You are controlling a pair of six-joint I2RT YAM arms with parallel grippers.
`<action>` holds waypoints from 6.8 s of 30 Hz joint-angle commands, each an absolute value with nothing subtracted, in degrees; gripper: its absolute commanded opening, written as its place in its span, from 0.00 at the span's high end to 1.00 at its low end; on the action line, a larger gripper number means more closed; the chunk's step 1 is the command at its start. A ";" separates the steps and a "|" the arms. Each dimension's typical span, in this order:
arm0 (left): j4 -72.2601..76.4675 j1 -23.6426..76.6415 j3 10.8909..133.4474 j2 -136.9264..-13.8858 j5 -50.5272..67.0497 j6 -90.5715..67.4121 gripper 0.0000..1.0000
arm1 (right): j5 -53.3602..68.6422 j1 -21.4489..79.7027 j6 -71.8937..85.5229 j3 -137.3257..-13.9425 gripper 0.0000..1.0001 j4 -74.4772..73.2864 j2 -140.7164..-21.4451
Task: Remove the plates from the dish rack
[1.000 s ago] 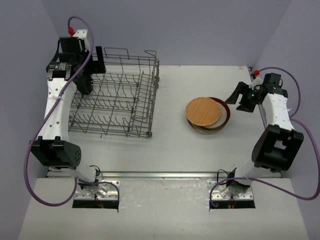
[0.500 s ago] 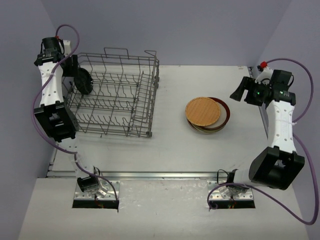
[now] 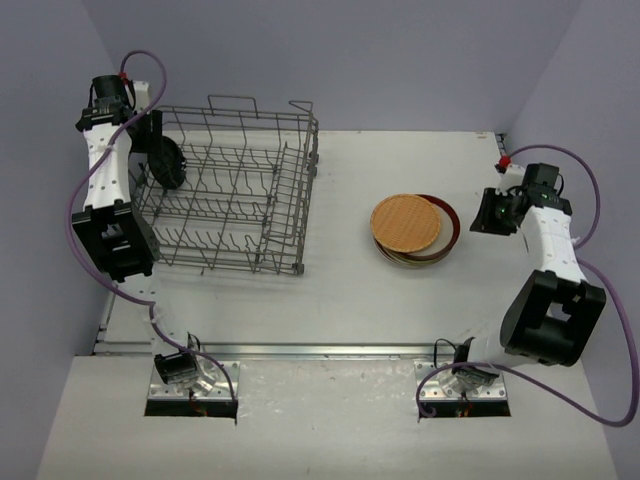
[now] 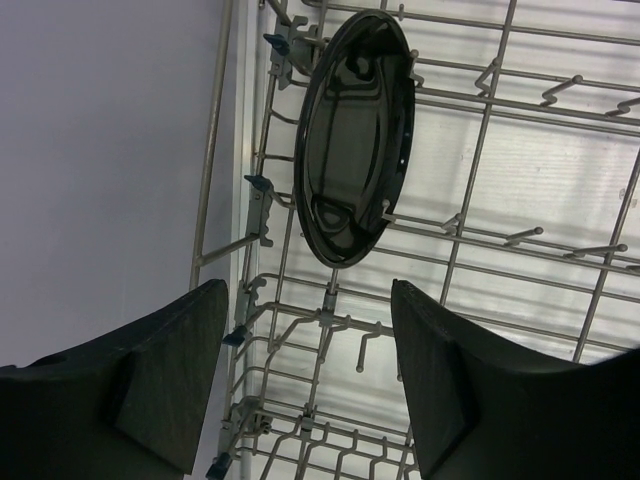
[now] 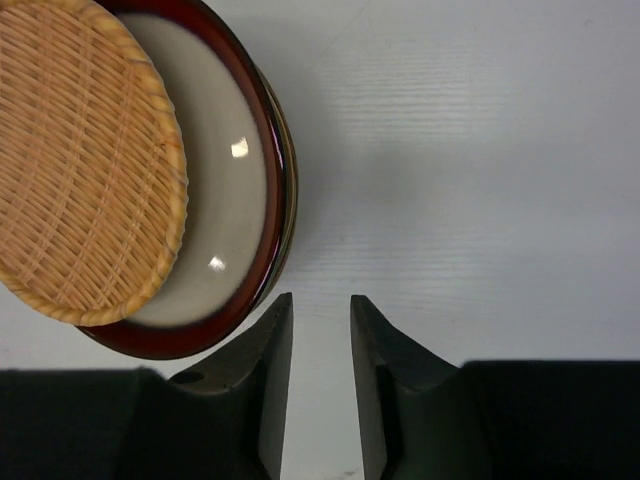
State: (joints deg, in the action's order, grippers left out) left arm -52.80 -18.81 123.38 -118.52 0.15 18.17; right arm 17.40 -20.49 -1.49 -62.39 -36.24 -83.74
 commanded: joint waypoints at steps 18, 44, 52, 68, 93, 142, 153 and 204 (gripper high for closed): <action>-49.22 -18.81 121.47 -114.79 0.26 17.67 0.35 | 6.17 -14.81 -6.33 -60.82 0.91 -29.36 -93.56; -49.66 -20.13 123.66 -118.26 0.40 17.80 0.39 | 1.98 -6.94 -5.93 -63.07 0.62 -29.76 -89.56; -48.94 -20.57 126.96 -122.30 4.40 19.07 0.42 | 4.76 -7.12 -2.13 -68.07 0.24 -34.41 -81.72; -45.33 -20.48 127.41 -130.04 8.63 17.58 0.62 | 8.64 -7.03 -0.41 -69.55 0.23 -37.38 -79.07; -35.87 -20.45 121.73 -95.20 23.09 7.99 1.00 | 16.94 -7.03 1.52 -72.01 0.22 -34.54 -67.47; -51.96 21.30 103.84 -91.73 49.44 10.60 0.59 | 43.73 16.04 16.68 -74.68 1.00 -23.17 -74.43; -49.40 16.63 103.94 -91.04 31.10 4.81 0.00 | 41.57 -4.96 13.32 -69.88 1.00 -27.91 -78.08; -46.76 11.73 99.79 -85.78 20.90 2.41 0.00 | -10.04 30.23 19.02 -82.16 0.81 -28.23 -97.86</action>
